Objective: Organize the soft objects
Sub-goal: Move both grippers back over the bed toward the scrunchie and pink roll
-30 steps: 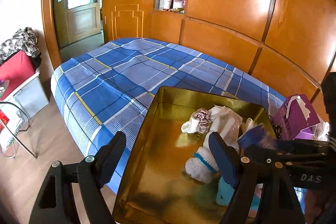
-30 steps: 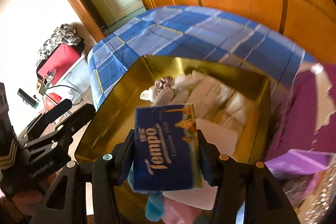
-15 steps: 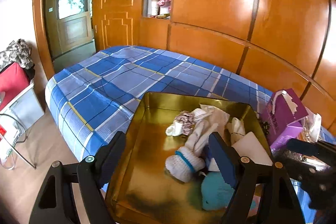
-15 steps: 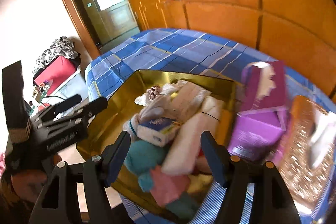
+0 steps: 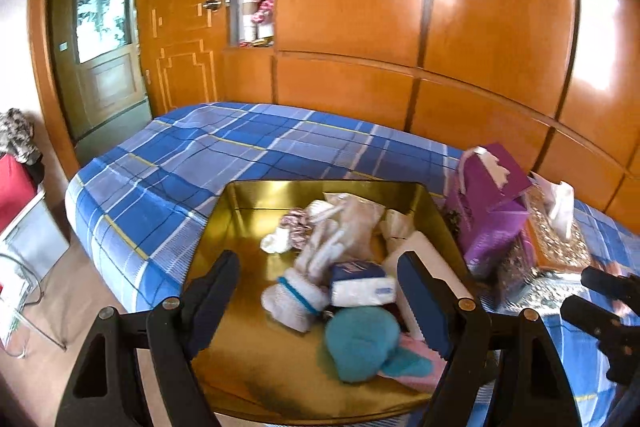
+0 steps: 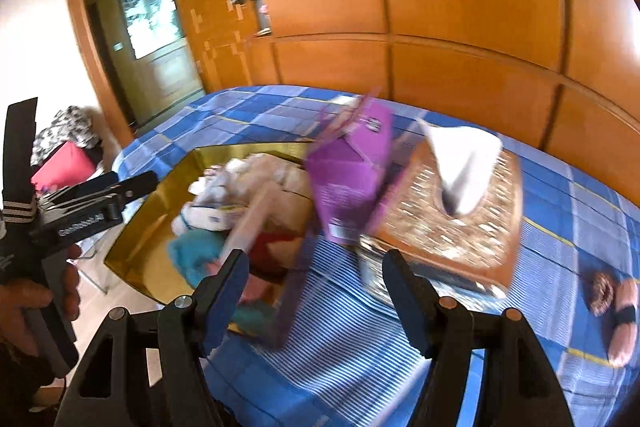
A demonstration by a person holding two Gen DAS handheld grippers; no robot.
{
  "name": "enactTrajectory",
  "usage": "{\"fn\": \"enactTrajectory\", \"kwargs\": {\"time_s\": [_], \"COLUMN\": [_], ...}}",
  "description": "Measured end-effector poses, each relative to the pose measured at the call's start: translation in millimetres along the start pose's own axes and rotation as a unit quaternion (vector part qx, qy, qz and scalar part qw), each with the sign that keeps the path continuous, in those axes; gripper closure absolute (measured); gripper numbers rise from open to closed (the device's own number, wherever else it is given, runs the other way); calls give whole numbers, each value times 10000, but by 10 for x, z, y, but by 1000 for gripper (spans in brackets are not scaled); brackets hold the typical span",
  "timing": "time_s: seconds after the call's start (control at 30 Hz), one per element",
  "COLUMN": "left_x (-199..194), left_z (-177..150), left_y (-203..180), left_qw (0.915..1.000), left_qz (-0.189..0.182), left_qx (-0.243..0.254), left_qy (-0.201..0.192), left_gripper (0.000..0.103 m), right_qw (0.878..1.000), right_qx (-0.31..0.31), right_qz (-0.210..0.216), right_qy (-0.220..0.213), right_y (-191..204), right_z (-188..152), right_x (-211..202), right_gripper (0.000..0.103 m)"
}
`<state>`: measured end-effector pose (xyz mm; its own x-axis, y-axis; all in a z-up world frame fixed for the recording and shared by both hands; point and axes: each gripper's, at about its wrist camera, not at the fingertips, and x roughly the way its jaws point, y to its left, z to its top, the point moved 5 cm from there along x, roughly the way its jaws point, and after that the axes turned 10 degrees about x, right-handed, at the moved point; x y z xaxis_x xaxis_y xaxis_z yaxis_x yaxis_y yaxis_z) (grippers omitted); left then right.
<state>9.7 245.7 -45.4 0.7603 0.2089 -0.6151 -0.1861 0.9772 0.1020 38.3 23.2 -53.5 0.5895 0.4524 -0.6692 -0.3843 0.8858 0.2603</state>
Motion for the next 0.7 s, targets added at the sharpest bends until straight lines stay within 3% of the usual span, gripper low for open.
{"fn": "enactTrajectory", "kwargs": {"time_s": [0.43,0.7], "left_x": [-65,-170], "left_z": [-22,48], "left_y": [-463,-845], "left_qw": [9977,9910], "left_qz": [-371,-799], "left_qx": [563,1066], "left_qy": [-12,-159], "left_gripper": [22,22], "right_qw": [9948,9847], "right_qx": [807,1260], "right_qz": [-616,-1195], "right_qy": [-70,-107], "right_y": [-694,-1289], "right_z": [-227,-379], "right_x": [-164,-387], "right_gripper": [33,33]}}
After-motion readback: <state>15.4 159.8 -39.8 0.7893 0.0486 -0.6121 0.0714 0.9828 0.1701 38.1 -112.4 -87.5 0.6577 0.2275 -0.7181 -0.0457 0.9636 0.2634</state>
